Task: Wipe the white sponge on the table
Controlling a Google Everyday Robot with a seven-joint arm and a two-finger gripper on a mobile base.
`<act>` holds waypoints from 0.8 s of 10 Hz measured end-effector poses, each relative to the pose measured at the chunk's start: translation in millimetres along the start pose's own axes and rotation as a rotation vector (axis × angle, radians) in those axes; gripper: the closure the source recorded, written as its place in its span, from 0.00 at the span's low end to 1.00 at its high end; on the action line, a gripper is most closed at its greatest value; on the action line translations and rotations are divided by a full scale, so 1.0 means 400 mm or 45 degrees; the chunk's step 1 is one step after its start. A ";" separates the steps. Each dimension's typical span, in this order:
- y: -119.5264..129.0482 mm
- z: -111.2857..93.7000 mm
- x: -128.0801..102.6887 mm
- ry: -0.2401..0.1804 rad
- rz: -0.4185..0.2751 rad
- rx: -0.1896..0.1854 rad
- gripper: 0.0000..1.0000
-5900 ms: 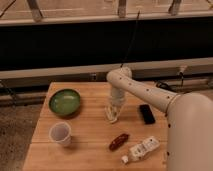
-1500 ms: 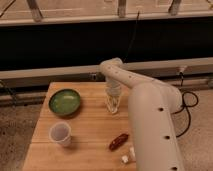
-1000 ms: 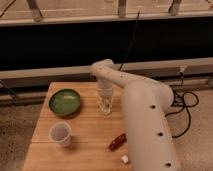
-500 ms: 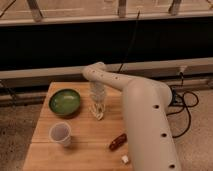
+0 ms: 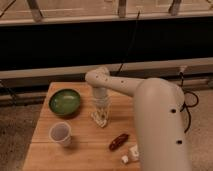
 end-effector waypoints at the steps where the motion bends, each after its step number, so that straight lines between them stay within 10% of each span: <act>1: 0.023 0.004 -0.010 -0.009 0.015 -0.002 1.00; 8: 0.186 0.012 0.029 -0.032 0.224 0.006 1.00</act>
